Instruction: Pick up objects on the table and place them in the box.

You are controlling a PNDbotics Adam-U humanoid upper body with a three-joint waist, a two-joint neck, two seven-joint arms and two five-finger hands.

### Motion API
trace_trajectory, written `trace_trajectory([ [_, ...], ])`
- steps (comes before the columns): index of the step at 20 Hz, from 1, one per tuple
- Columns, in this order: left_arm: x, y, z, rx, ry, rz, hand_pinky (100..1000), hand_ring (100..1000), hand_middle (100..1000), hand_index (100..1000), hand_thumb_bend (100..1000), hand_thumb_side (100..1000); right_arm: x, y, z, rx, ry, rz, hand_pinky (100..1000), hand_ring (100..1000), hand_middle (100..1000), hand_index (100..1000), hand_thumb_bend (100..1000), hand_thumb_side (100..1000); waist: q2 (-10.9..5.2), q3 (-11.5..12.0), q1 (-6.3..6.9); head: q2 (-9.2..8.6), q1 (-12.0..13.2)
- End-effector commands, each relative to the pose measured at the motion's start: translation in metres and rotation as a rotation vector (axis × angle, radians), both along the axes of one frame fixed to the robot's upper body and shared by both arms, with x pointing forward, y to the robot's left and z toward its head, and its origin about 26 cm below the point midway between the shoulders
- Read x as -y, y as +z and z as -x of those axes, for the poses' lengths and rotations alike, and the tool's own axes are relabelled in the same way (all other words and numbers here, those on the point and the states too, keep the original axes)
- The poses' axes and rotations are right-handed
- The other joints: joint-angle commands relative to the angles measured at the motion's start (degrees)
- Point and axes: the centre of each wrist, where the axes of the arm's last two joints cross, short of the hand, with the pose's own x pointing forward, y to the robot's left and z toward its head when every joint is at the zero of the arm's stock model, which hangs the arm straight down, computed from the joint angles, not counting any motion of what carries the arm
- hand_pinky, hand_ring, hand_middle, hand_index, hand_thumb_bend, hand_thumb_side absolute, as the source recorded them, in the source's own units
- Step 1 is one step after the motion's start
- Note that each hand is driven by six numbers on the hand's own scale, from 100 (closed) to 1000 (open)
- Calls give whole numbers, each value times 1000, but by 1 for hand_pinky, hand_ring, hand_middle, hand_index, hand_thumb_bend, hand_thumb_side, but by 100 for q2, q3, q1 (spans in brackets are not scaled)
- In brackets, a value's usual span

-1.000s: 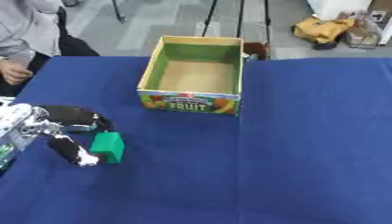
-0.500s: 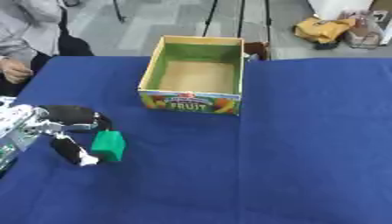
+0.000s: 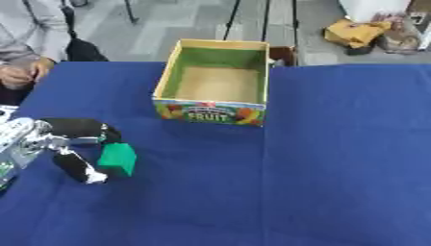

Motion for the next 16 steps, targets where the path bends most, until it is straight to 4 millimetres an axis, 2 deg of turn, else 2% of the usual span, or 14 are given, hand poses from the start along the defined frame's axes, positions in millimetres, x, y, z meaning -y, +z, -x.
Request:
trace_trajectory([
  [1, -11, 28, 7, 61, 18, -18, 721, 790, 710, 583, 100, 487, 0, 7, 4, 31, -8, 7, 817, 884, 498, 807, 100, 834, -150, 24, 8, -29, -4],
  [16, -12, 70, 21, 155, -4, 55, 714, 773, 687, 559, 100, 429, 0, 8, 4, 35, -6, 7, 817, 882, 499, 805, 100, 823, -184, 42, 21, -150, 17],
])
